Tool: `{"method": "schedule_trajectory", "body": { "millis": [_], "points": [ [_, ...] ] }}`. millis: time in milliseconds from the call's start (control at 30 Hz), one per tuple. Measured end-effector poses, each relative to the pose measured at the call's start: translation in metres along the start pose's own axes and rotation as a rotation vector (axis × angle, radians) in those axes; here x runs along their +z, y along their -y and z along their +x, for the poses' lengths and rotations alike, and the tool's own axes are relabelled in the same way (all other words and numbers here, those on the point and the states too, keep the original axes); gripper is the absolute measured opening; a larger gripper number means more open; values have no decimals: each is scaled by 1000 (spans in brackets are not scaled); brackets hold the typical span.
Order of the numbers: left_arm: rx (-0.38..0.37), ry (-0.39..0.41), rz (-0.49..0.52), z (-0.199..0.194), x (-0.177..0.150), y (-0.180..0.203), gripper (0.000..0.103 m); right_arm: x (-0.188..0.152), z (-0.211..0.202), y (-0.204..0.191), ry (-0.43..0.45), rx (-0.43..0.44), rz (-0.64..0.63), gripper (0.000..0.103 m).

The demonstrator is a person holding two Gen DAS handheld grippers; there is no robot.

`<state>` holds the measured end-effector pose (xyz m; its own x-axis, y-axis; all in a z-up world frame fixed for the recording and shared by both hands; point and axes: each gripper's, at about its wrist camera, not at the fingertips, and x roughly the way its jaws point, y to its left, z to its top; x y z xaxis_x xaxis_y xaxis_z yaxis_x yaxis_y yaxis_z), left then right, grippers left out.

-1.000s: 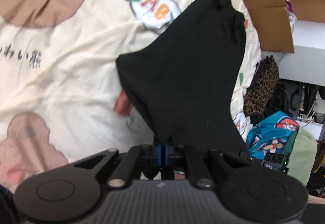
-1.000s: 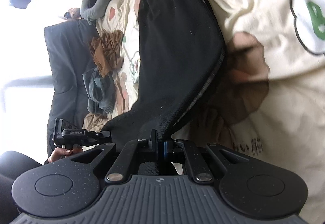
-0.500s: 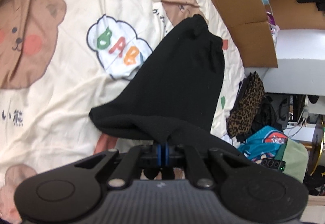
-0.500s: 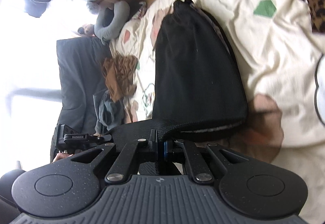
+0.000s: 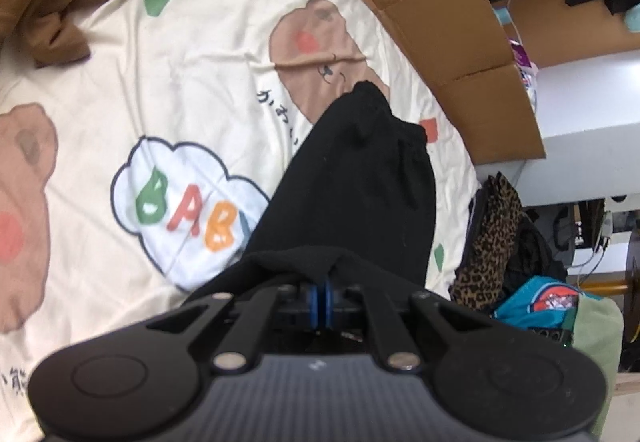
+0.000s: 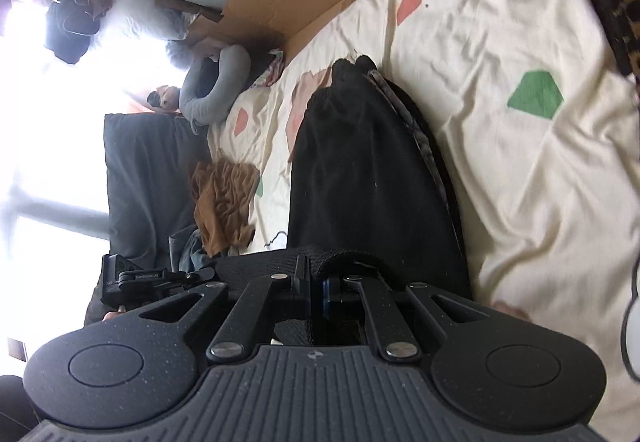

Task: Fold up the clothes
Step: 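Carry the held shorts edge with both tools over the shorts toward the waistband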

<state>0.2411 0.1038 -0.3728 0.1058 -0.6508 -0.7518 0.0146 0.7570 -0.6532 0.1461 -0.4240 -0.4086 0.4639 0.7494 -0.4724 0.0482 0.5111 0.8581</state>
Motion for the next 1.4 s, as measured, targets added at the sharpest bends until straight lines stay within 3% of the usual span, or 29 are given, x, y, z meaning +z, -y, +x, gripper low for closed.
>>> {"method": "schedule_trajectory", "body": {
  "millis": [233,300,600,1033,1200,1367,1400],
  "points": [
    [-42,36,-24,10,18,-8,4,10,12,0,34,-24,-17,3],
    [-42,38,10,12,24,-3,4,10,14,-1,55,-60,-22,3],
    [-17,35,52,35,35,-4,4,18,24,11,84,-97,9,4],
    [-17,120,96,52,46,-3,4,38,37,21,133,-133,31,4],
    [11,99,60,72,51,-15,4,38,50,38,128,-188,77,5],
    [40,86,55,80,53,-21,8,40,50,41,138,-253,93,11],
    [50,89,57,77,52,-20,15,40,47,39,143,-262,92,14]
  ]
}}
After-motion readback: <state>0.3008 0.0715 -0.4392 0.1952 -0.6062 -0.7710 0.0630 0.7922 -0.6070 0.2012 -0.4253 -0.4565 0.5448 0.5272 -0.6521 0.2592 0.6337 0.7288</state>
